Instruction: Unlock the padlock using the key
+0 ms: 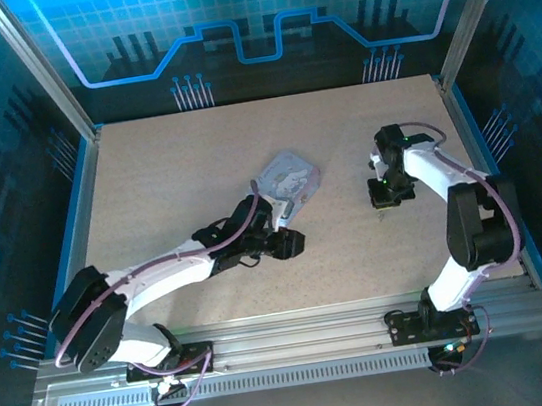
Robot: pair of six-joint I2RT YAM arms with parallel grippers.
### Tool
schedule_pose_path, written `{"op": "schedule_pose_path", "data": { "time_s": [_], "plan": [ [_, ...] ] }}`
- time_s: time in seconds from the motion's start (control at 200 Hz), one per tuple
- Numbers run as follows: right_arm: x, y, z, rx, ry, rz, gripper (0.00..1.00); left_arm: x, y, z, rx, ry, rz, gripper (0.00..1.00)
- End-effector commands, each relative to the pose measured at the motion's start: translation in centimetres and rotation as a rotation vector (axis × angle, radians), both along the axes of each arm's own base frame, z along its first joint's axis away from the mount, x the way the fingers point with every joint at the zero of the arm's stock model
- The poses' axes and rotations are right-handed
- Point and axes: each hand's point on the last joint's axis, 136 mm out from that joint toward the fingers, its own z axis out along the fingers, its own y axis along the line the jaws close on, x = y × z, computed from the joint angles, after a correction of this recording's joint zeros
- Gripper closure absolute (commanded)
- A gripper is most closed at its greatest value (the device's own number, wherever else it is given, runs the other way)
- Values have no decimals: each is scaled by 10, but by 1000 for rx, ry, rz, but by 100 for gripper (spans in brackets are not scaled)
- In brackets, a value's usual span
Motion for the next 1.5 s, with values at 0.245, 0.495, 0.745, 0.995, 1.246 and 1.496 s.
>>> {"op": "schedule_pose_path", "data": {
  "time_s": [0.245, 0.495, 0.745, 0.995, 1.246, 1.496],
  "plan": [
    [27, 0, 1, -8, -43, -14, 77, 4, -13, 7, -9, -18, 9, 62],
    [27, 1, 6, -1, -51, -29, 65, 5, -7, 11, 20, -45, 8, 61],
    [29, 3, 50, 29, -184, -50, 60, 13, 8, 27, 83, -121, 10, 54],
    [24, -4, 130, 40, -536, -84, 35, 51, 75, 61, 184, -215, 127, 41],
    [27, -20, 175, -5, -919, -107, 0, 91, 180, 93, 358, -410, 309, 1],
    [43, -25, 127, -53, -1014, -90, 0, 108, 289, 70, 435, -410, 664, 1]
  ]
}}
